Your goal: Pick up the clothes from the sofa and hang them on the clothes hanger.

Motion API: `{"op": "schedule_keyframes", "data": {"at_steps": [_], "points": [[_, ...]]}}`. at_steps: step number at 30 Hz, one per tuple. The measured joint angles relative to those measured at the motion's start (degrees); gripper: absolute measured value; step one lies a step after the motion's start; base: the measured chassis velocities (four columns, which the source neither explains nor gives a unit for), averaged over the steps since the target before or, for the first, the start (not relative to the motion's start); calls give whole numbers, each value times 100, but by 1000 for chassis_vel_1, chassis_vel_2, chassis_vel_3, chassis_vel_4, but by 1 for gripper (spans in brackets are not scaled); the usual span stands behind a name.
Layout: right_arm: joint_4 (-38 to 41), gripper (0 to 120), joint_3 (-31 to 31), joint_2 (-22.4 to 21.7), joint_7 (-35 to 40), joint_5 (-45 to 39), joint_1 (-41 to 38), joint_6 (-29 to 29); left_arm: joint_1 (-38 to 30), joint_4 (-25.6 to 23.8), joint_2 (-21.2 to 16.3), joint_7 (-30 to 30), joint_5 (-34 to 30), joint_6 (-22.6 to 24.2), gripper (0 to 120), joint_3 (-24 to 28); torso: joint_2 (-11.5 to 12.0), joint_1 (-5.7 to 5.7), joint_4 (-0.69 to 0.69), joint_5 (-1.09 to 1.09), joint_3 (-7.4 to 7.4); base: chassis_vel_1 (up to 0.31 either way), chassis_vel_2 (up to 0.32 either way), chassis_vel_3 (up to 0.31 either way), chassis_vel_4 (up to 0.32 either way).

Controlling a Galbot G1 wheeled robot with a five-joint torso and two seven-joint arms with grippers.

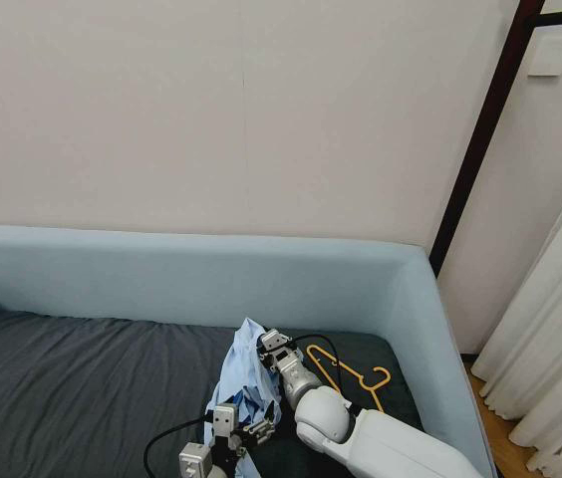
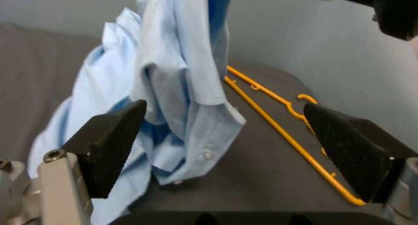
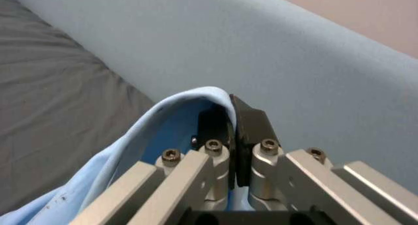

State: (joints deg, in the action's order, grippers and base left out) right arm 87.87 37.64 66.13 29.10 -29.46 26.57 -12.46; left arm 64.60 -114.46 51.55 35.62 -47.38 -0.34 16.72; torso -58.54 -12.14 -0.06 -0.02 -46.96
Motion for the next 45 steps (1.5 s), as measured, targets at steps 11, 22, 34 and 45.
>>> {"op": "schedule_keyframes", "data": {"at_steps": [11,22,34,45], "points": [[156,0,110,-93,30,-58,53,-7,-445,517,427,44,-120,-48,93,312,0,0,0,0,0,0,0,0,0],[273,0,130,-120,93,-198,52,-40,-660,857,829,296,-439,77,81,431,0,0,0,-1,0,0,0,0,0],[361,0,125,-175,122,-257,72,-62,-807,1098,1077,559,-546,172,42,427,-1,0,0,-1,0,0,0,0,0],[353,0,-18,-216,168,-378,139,-64,-563,976,802,611,-323,137,1,183,-1,0,-1,-2,0,0,0,0,0]]}}
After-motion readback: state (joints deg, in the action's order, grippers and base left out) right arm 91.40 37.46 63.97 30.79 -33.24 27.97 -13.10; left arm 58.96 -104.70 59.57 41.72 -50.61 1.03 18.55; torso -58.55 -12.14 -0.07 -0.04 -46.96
